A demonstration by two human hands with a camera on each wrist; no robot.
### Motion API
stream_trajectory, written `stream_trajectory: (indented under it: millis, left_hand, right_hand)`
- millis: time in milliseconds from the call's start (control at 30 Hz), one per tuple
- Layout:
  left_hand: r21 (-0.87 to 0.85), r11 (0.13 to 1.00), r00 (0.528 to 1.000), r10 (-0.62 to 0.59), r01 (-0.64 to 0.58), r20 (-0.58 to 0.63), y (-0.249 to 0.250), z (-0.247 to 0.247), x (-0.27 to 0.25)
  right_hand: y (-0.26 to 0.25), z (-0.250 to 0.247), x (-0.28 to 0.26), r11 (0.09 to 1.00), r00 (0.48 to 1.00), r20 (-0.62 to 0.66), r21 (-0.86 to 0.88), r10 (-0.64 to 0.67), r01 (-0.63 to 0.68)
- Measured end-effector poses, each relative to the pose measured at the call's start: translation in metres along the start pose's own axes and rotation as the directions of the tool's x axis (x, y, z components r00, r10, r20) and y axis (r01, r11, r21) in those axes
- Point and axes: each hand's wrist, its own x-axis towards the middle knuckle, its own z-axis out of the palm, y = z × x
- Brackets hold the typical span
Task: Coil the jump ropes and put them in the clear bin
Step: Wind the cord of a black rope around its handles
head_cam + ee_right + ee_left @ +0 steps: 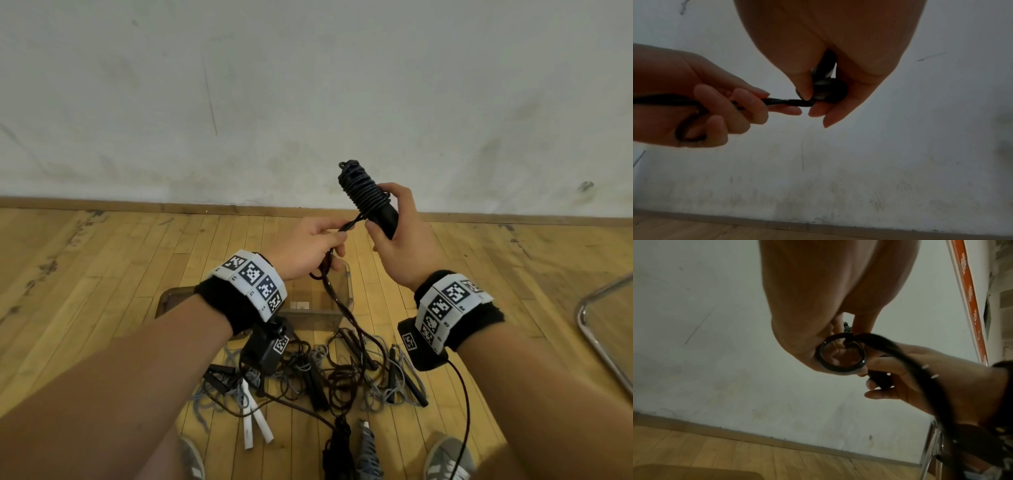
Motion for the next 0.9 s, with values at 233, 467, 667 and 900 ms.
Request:
stream_trajectory:
  millis: [233,467,667,900]
  left_hand:
    - [-0.250,0.967,0.991,-0.083,0.054,-0.109,0.004,0.007,0.000]
    - [-0.210,0.977,0.977,-0.070,0.027,-0.201,0.002,0.008,0.001]
    - [-0.221,0.975,0.975,-0.018,-0.033,-0.222,0.004,0.005,0.002]
    - [-0.251,0.968,0.987,-0.060,0.020,-0.151,0.004,0.000,0.001]
  right_hand:
    - [0.007,0.013,0.000,0.989,0.987,0.133,0.130,-0.091,0.074]
    - [0.004,0.018,-0.003,0.978,0.966,0.189,0.141,-0.176,0.151]
    - [-0.009,0.010,-0.004,0.895,0.968,0.228,0.402,0.108,-0.194]
    - [-0.008,0.002,-0.002,0.898,0.977,0.213,0.424,0.026,-0.116]
